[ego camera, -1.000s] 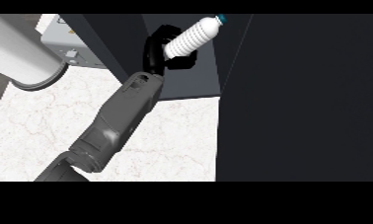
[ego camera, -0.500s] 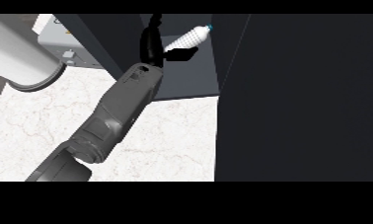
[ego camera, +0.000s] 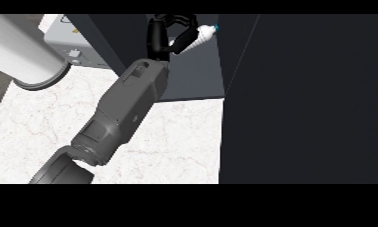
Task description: Pick up the bottled water, place it into the cabinet and close the cabinet
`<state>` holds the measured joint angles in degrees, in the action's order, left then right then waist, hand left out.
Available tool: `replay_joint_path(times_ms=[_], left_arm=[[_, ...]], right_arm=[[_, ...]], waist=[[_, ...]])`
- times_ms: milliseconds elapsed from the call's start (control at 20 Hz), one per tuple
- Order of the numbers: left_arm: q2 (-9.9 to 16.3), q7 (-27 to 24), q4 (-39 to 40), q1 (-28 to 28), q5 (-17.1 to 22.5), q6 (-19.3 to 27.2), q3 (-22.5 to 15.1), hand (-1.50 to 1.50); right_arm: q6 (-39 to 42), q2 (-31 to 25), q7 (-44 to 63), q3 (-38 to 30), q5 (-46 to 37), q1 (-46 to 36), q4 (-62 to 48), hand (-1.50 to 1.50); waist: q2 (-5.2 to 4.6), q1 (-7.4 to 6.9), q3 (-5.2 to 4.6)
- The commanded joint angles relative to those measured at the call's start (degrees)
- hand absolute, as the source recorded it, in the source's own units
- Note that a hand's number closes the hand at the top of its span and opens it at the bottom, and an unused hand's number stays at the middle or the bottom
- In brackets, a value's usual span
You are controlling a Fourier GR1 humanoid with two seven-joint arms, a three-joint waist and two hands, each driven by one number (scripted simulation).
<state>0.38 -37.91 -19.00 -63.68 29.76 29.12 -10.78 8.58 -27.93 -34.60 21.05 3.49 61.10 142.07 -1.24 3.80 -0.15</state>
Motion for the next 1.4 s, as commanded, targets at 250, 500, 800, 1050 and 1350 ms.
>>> replay_joint_path(times_ms=[250, 500, 800, 1050, 1350], left_arm=[[-0.4, -0.5, -6.4, 4.1, 6.2, -5.4, -3.5, 1.5], [-0.4, 3.2, -15.7, 10.3, 10.9, -12.3, -10.8, 1.5], [-0.4, 3.4, -29.1, 23.4, 15.4, -17.0, -20.0, -1.5], [0.2, 7.1, -40.8, 33.4, 12.9, -15.6, -24.8, -1.5], [10.3, 4.8, -57.2, 51.3, 11.3, -13.3, -28.2, -1.5]], right_arm=[[-1.2, 0.0, 5.8, 2.9, -1.1, 1.5, 8.1, -1.5], [-2.3, 0.2, 6.8, 4.5, -2.6, 0.7, 8.5, -1.5], [-4.2, 0.8, 7.1, 6.5, -3.4, 0.6, 8.6, -1.5], [-6.5, 0.6, 7.1, 9.5, -6.6, 2.9, 10.1, -1.5], [-7.8, 0.4, 5.3, 9.4, -7.2, 1.3, 7.6, -1.5]], waist=[[1.24, -1.49, 0.07], [1.74, -1.85, 0.03], [1.97, -3.18, 0.02], [2.23, -4.48, 0.05], [2.16, -5.98, 0.04]])
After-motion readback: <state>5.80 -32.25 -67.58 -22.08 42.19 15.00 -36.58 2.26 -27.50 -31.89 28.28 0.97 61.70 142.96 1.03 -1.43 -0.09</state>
